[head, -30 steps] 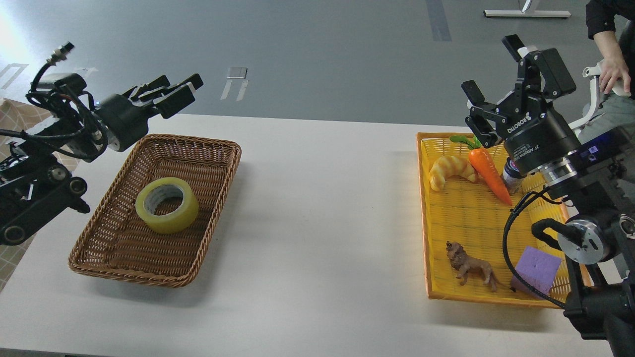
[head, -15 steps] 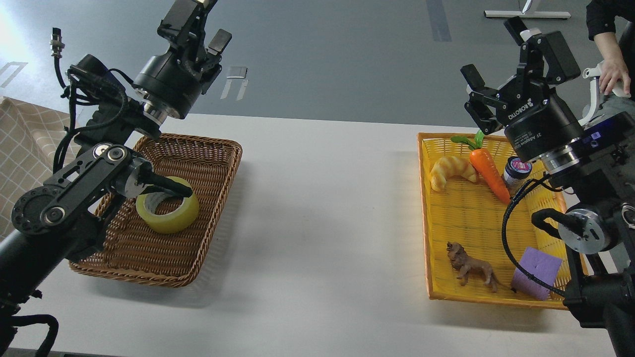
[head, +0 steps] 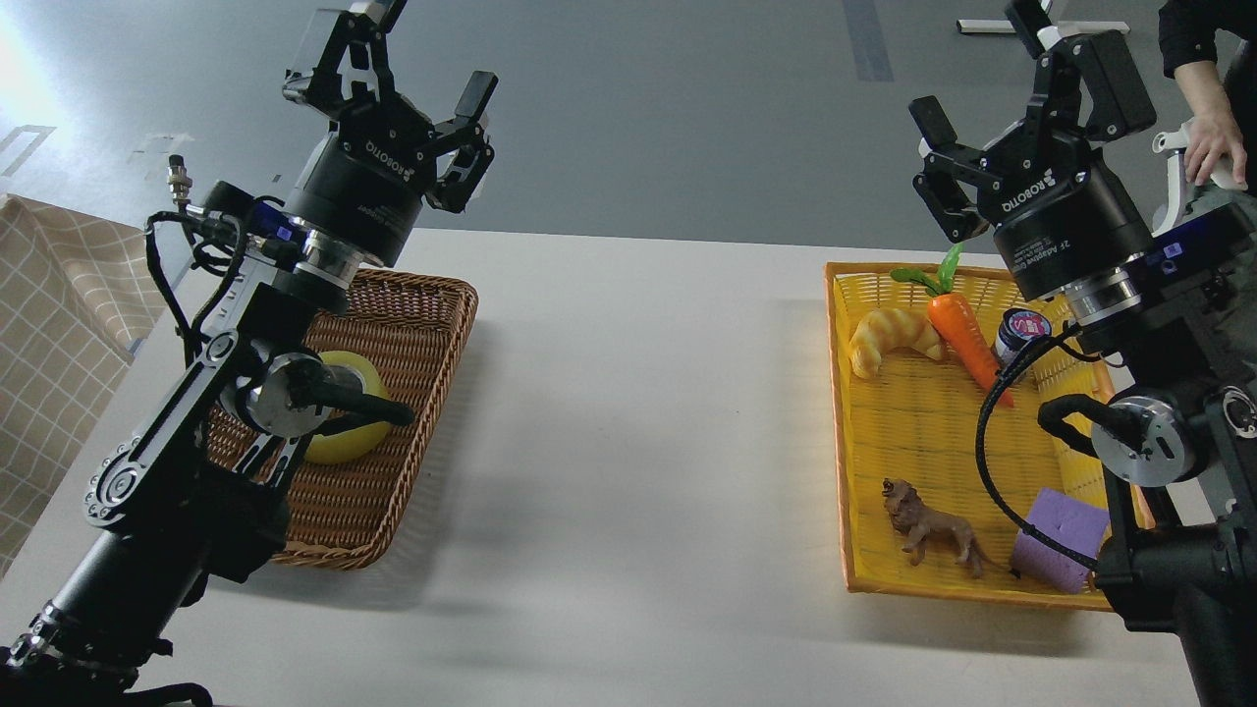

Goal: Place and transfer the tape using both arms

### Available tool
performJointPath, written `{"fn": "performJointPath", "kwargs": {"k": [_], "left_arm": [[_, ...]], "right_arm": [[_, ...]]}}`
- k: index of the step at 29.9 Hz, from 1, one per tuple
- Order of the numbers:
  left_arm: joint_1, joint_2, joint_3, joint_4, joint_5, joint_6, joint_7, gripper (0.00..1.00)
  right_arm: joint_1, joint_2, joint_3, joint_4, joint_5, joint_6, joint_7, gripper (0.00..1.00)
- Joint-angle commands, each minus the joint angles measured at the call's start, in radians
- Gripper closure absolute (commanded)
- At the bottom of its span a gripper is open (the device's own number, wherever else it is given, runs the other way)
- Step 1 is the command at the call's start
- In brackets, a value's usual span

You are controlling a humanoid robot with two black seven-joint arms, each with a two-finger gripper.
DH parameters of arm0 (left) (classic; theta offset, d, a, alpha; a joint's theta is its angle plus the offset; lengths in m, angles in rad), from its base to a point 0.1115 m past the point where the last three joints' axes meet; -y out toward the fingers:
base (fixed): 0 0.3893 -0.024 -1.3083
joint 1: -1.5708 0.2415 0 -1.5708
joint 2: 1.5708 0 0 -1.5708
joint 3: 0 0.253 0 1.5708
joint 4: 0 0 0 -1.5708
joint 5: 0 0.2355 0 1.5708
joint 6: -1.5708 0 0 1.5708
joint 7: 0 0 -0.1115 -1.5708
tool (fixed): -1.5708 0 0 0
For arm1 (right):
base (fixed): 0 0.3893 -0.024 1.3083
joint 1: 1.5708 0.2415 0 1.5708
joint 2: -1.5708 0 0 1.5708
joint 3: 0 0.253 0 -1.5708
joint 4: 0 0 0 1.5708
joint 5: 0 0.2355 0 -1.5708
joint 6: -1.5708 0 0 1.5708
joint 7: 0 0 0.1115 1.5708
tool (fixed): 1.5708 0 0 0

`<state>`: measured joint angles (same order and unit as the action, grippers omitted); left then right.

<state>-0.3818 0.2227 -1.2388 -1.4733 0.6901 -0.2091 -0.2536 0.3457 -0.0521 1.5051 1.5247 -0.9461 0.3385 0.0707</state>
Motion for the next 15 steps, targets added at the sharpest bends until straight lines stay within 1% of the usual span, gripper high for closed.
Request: {"fn": "performJointPath", "kwargs": {"k": [1,6,10,15], "left_arm": [[-0.002,-0.051,-0.005,0.004,-0.007,0.002,0.007,0.02],[0.006,-0.078,-0.013,-0.002,-0.011,0.016,0.010,0.02],[0.021,-0.075,-0.051,-0.031,-0.040,-0.006,0.011,0.02],[0.035,-0.068,-0.056,-0.047,-0.080,-0.027,0.013,0.02]], "right_arm": [[-0.004,0.028,0.007,0.014,0.001,0.001,0.000,0.00],[-0.002,0.052,0.006,0.069,0.001,0.001,0.000,0.00],[0.001,0.052,0.003,0.080,0.001,-0.001,0.000,0.00],[-0.001,0.052,-0.002,0.078,0.000,-0.004,-0.002,0.00]]}}
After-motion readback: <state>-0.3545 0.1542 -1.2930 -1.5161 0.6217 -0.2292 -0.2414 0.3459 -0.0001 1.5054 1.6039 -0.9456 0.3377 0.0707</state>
